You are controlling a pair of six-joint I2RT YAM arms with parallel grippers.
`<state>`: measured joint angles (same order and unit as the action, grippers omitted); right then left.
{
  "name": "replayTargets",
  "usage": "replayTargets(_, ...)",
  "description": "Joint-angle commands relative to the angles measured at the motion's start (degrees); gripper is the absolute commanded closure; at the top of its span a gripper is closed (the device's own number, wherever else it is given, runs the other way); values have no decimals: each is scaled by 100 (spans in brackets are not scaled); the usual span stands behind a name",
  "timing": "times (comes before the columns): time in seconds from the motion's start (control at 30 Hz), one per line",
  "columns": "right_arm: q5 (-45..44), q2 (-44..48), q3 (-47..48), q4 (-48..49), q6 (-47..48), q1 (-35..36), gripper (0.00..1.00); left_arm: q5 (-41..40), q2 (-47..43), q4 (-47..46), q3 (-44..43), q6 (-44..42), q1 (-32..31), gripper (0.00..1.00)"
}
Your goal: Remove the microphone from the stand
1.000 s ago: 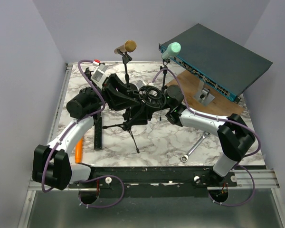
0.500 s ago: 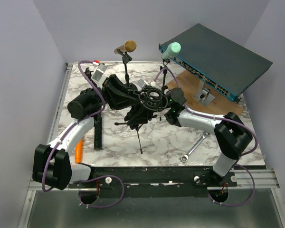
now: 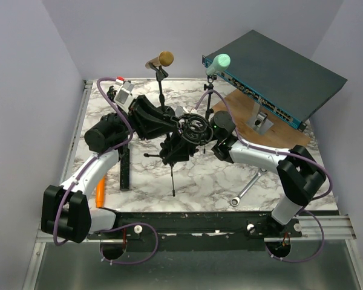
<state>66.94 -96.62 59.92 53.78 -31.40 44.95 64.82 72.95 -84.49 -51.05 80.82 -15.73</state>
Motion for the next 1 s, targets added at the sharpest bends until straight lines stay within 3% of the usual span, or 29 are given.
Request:
replayTargets(0.0,61,154,9,-398,350,33,64,-418,-237,-672,-3,13,52,100)
replayTargets(0.13,60,179,53,-657,508,36,85,-411,-287,-666,24,38,115,100)
replayTargets(0.27,-63,352,111,-1122,700,23,97,-71,-334,-659,-43,140,279,99)
replayTargets(0.37,-183,529,263,-1692,913,14,99,467,-398,-320,-98,27,434,72)
replayTargets(0.47,-375,698,461,-2396,1222,17,99,976,-625,299,1,-479,614,39)
replayTargets(0.53,-559,791,568,-2798,1414,15,99,1134,-940,1349,126,-1268,780,21)
replayTargets(0.63,-779,895,673,-3263,1682,14,99,1162,-1558,3711,122,-3407,932,3)
replayTargets(0.73,-993,942,767,-3586,1863,14,99,515,-2168,7310,-318,-6414,855,1)
replayTargets(0.77,-1034,943,811,-3678,1908,19,99,229,-2246,7910,-482,-6959,789,1)
replayTargets(0.97,-1104,847,1067,-3939,1922,14,99,-805,-2307,9488,-844,-7860,600,8)
